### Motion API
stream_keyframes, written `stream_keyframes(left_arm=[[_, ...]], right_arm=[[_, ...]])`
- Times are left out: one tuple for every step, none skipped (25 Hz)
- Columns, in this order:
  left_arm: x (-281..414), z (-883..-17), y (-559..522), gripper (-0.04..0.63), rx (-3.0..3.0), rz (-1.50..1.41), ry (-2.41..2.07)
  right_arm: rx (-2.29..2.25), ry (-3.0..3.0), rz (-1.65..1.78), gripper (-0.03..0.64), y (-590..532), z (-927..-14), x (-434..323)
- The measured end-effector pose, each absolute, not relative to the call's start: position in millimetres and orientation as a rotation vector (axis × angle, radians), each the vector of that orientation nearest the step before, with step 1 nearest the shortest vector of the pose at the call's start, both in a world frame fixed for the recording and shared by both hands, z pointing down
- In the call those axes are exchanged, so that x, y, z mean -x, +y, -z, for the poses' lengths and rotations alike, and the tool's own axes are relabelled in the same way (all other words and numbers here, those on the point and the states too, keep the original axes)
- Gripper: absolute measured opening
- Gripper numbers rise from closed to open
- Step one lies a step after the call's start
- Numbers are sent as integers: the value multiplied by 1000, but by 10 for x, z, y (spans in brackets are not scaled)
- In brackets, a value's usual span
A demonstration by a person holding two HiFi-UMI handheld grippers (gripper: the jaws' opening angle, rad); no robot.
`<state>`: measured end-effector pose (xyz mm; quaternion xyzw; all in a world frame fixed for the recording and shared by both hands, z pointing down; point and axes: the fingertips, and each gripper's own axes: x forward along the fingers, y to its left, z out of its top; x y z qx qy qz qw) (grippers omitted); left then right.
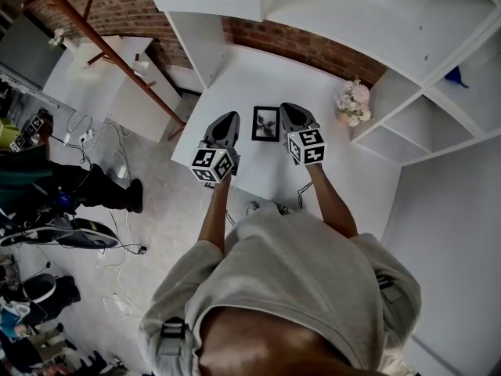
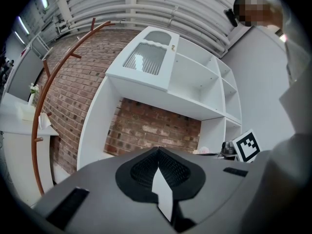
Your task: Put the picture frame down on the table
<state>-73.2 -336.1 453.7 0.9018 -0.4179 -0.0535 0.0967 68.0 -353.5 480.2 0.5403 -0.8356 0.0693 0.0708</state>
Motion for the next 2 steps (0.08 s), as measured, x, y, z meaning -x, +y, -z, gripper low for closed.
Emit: stream_keyframes(left_arm=[[723,-4539,-3365,15,-2671,158,-1235],[715,-4540,-3369,15,-2671,158,-1233]], right_arm=[[-1626,-2512,-212,25,-3541,-4806,-688],[-1627,-2511,-216,25,-3547,-4812,-695]])
